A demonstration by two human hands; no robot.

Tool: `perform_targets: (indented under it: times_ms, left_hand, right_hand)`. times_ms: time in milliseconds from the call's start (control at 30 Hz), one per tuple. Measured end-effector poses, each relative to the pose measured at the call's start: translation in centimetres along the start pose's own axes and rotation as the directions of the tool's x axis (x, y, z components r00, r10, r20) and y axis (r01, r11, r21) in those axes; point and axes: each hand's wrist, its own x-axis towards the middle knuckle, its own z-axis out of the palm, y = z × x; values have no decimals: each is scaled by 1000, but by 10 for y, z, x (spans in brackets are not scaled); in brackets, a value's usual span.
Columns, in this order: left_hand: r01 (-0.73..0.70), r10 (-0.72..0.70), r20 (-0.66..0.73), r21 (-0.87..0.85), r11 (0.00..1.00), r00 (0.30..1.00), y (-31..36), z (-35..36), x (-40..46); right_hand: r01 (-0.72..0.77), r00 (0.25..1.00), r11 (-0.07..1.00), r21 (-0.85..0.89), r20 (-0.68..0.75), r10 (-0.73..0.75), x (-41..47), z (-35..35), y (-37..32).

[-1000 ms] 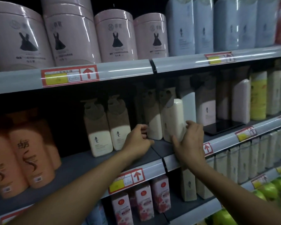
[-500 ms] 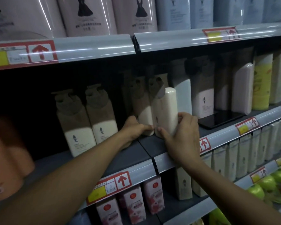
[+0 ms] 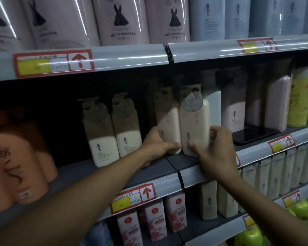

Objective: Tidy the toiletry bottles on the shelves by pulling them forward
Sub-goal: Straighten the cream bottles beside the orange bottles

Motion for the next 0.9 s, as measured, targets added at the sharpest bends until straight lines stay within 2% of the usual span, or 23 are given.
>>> perform_targets:
  times_ms: [233,433,767,900]
  left_hand:
    - [-37,52,-71,192,981,996,8,-13,-35]
    - [-27,70,-145,277,961,987,13,-34,-70]
    - [38,140,-316,498,866,938,-3,-85,-121]
    - [64,137,-358,497,865,924,-14,-104,-130]
  right_hand:
    - [-7,995,999,-33,97,10,-4,-15,-8]
    - [17,980,999,-49,199,-7,-12,-17,-23]
    - [92,936,996,1,342,-87,-35,17,-61]
    - [117,924,993,-9,366,-106,-44,35,-77]
